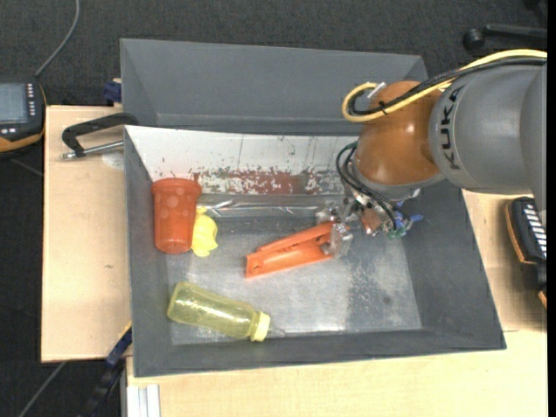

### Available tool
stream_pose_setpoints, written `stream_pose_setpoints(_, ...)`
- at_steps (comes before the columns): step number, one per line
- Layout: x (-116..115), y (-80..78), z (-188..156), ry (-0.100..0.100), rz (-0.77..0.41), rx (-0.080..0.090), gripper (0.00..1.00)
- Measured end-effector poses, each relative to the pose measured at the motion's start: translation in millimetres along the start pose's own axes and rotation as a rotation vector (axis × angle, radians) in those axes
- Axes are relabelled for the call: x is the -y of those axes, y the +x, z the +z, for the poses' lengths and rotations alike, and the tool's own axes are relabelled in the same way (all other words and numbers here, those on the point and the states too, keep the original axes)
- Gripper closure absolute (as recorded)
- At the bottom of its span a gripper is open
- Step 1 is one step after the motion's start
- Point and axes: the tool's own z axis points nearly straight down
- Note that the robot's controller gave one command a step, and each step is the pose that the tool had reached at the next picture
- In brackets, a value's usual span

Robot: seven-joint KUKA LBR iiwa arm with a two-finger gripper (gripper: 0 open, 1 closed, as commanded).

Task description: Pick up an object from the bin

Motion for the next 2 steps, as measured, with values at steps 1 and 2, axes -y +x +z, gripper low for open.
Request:
stream_pose_setpoints(1, -0.9, 23.3, -59.6, 0.000, -0.030, 0.005, 1.00)
stream_pose_setpoints(2, -0.9, 23.3, -59.7, 0.000, -0.030, 0.005, 1.00)
